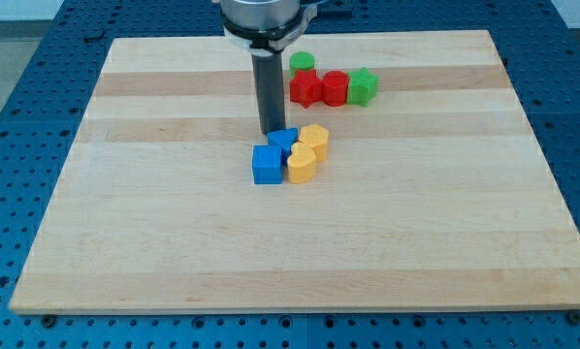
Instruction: Push the yellow hexagon along with the yellow heart slightly down
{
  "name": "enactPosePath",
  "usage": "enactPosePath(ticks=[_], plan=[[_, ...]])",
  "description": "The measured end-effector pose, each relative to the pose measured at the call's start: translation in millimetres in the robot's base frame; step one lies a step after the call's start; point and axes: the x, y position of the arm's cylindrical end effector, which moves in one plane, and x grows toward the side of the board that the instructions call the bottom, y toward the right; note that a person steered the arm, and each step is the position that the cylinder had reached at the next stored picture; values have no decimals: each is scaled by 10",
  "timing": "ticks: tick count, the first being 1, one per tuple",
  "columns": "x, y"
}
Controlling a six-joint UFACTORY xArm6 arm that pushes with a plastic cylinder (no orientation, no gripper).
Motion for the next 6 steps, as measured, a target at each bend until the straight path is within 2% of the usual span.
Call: enactPosePath(ticks=[2, 3, 6], plan=[[-100, 590], [27, 716], [322, 706]])
